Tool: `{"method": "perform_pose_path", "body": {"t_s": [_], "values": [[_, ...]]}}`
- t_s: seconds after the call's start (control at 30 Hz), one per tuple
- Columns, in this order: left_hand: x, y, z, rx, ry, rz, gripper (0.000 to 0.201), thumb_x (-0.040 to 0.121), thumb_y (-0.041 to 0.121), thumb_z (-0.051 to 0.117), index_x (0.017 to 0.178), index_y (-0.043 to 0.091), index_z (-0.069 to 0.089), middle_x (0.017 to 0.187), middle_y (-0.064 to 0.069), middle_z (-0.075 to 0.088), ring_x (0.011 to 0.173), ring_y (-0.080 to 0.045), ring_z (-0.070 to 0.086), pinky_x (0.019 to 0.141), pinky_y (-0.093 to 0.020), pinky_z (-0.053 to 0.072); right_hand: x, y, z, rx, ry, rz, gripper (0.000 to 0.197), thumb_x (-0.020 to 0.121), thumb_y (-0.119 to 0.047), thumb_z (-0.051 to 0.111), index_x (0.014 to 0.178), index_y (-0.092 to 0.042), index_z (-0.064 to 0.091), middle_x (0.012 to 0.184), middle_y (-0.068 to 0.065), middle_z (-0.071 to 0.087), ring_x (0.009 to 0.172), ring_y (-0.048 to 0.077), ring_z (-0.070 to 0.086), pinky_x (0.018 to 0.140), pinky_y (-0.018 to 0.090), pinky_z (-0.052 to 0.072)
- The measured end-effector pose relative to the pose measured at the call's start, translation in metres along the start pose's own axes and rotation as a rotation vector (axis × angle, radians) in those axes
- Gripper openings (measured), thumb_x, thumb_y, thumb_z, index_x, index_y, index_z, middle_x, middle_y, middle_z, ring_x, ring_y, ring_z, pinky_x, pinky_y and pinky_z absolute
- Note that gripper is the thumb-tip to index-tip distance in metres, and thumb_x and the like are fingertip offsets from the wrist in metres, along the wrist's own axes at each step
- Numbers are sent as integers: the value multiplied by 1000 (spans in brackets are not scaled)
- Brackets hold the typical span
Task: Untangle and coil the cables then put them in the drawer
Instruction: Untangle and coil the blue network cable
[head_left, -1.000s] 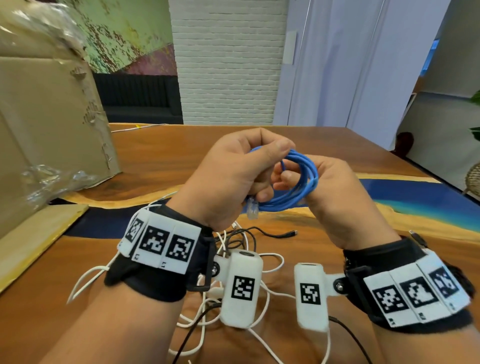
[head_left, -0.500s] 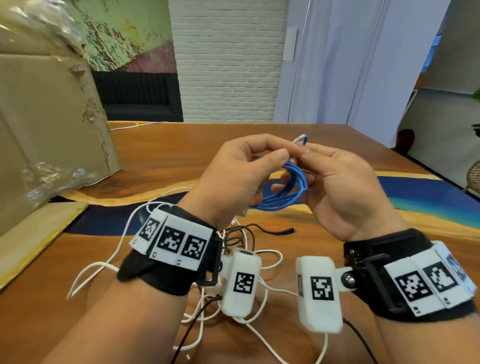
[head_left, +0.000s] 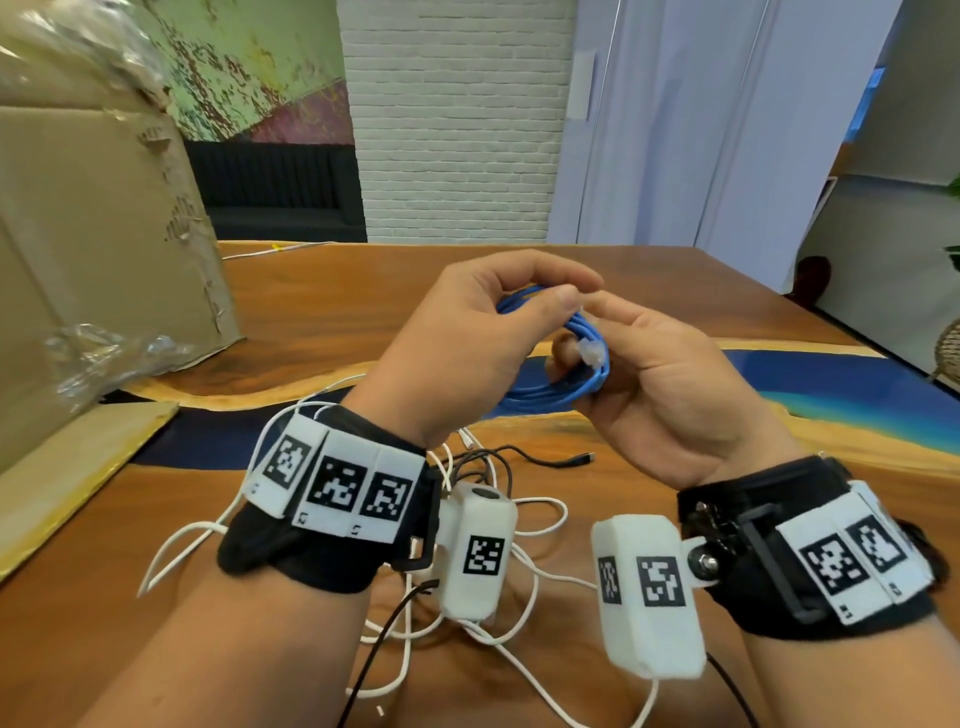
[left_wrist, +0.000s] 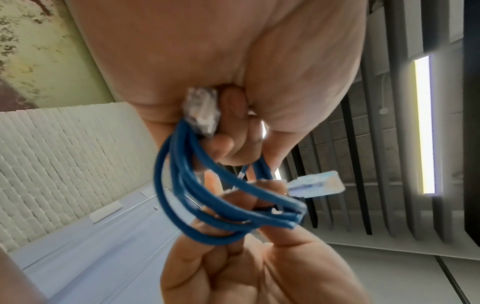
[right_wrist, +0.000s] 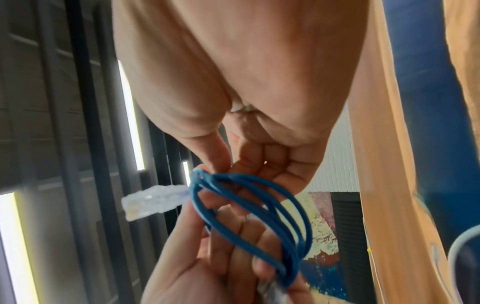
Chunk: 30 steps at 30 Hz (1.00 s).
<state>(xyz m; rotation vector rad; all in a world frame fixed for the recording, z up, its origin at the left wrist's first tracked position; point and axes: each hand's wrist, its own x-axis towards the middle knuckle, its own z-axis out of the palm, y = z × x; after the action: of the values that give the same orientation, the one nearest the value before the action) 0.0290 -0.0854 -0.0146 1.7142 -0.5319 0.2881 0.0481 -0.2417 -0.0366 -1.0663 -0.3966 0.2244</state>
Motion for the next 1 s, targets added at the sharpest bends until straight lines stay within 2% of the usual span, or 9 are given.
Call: {"method": "perform_pose_path", "body": {"t_s": [0.13, 0.23, 0.37, 0.47, 0.53, 0.6, 0.7, 0.83, 1.0], "values": [[2, 1, -2, -39, 84, -26, 23, 104, 11, 52, 111, -1, 71, 56, 13, 62, 46, 0, 54, 47, -10, 40, -4, -4, 5, 37, -119, 22, 48, 102, -42, 47, 129, -6, 64, 79, 6, 57, 81, 23, 61, 85, 35, 49], [2, 1, -4, -65, 125, -41, 28, 106, 14, 50, 108, -6, 69, 47, 11, 56, 41, -2, 51, 45, -12, 41, -8, -6, 7, -161, -266, -70, 65, 88, -25, 68, 147, -7, 48, 98, 10, 58, 96, 22, 60, 88, 32, 50], [4, -2, -3, -56, 126, -35, 27, 105, 19, 53, 104, -1, 72, 62, -1, 65, 48, -4, 56, 48, -20, 45, -4, 4, 13, -387, 9, -222, 84, 77, -2, 84, 147, -25, 45, 99, 2, 74, 90, 16, 69, 83, 27, 56], [3, -1, -2, 19, 114, -23, 28, 104, 17, 54, 100, -3, 72, 55, 11, 57, 45, -1, 50, 46, -14, 41, -6, 3, 17, -605, 186, -340, 54, 93, -21, 75, 141, -30, 50, 90, 7, 79, 85, 18, 76, 70, 30, 58], [4, -1, -3, 85, 107, -13, 29, 104, 23, 54, 96, 4, 75, 52, 12, 50, 46, -9, 43, 48, -25, 41, -7, 1, 13, -790, 223, -392, 56, 96, -30, 71, 143, -45, 46, 85, 10, 77, 84, 26, 75, 79, 45, 61], [5, -2, -3, 77, 95, -3, 30, 105, 27, 53, 91, 13, 76, 59, -2, 44, 53, -21, 36, 50, -41, 38, -7, 2, 9, -949, 256, -464, 55, 96, -33, 70, 143, -52, 50, 94, 7, 73, 88, 28, 71, 86, 40, 60], [6, -3, -2, -6, 85, -38, 29, 107, 25, 50, 94, 17, 75, 65, -9, 33, 57, -25, 28, 50, -41, 33, -5, 4, 12, -1024, 350, -643, 36, 98, -29, 68, 131, -41, 64, 108, 4, 58, 101, 14, 62, 88, 17, 51], [9, -11, -11, -32, 118, -95, 29, 107, 27, 50, 106, 15, 75, 58, 6, 36, 46, -11, 34, 51, -29, 38, -13, -9, 17, -903, 409, -775, 10, 99, -32, 65, 104, -35, 73, 91, 7, 69, 80, 19, 65, 72, 37, 56], [10, -9, -13, 71, 64, -87, 29, 105, 34, 53, 99, 16, 75, 61, 0, 38, 51, -15, 37, 56, -35, 43, -18, -29, 14, -419, 339, -600, 25, 106, -18, 54, 89, -10, 71, 64, 0, 59, 54, 17, 54, 52, 31, 49]]}}
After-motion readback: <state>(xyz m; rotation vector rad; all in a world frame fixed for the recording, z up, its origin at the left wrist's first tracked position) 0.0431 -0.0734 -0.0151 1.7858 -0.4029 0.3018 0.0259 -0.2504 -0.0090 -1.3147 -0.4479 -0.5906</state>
